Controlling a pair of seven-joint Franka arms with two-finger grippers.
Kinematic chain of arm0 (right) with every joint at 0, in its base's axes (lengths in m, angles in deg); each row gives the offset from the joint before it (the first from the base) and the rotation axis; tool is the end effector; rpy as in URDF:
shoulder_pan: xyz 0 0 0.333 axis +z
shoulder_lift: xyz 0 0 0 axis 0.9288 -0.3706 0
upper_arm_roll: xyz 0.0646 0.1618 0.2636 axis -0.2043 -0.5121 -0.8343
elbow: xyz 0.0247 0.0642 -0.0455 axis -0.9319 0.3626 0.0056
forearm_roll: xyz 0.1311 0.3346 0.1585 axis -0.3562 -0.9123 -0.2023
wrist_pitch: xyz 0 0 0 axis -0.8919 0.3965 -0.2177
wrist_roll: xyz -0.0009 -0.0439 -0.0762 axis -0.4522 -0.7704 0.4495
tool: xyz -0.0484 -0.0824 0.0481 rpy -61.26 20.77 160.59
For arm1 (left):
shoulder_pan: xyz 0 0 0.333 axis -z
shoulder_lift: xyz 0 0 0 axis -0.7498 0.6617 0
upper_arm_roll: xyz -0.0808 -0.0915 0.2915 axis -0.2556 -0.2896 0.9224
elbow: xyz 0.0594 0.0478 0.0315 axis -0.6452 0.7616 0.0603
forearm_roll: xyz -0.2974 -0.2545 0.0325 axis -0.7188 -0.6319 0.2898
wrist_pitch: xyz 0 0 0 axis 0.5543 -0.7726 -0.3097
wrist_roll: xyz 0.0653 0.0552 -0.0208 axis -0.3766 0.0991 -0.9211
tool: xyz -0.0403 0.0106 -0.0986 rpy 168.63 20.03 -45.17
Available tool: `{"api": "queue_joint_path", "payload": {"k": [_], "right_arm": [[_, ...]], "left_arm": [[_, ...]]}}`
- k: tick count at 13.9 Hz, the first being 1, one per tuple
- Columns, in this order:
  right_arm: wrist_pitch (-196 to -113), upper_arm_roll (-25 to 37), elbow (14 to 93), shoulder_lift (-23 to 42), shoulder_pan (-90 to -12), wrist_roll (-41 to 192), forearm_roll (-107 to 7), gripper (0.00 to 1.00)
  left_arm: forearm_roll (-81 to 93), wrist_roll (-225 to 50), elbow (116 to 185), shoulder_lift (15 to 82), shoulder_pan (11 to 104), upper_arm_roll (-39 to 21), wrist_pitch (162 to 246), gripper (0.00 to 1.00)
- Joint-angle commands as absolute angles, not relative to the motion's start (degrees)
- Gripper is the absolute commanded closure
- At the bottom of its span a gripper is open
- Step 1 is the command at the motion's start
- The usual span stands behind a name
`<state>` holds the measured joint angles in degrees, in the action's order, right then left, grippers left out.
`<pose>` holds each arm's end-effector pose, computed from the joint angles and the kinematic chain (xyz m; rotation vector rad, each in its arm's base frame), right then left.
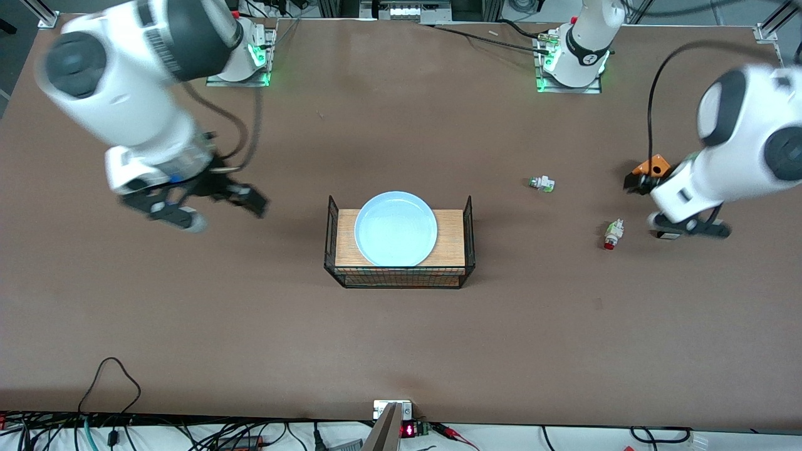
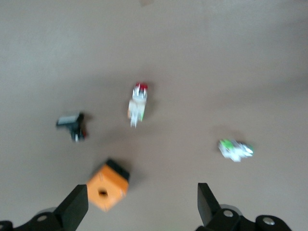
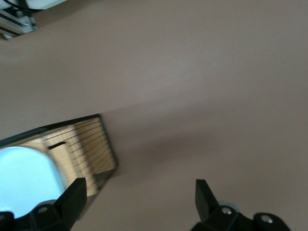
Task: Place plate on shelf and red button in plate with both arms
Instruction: 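Grasp the red-capped button with the left gripper while the right gripper retracts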
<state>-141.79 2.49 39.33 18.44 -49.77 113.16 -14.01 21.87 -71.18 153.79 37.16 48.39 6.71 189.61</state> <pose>0.6196 0.1883 0.5349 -3.0821 0.4317 -0.0753 0.5957 -0.0107 0.3886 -3.0114 0.3786 0.3973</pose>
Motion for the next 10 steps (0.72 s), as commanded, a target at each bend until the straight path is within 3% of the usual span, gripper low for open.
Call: {"api": "queue_joint_path", "payload": {"k": [1, 5, 10], "right_arm": [[-140.72, 1.64, 40.64, 19.57, -55.66, 99.66, -10.8, 0.0], [-139.93, 1.64, 41.17, 20.09, -65.33, 85.49, -10.8, 0.0], [-132.11, 2.26, 41.6, 23.6, -69.31, 78.95, -11.15, 0.0]], "left_arm": [[23.27, -62.76, 159.69, 39.68, 45.5, 6.44, 202.32, 0.0], [23.27, -60.45, 177.45, 40.03, 44.26, 6.53, 230.8, 0.0], [23.44, -58.25, 179.06, 45.56, 43.03, 6.61, 239.82, 0.0]]}}
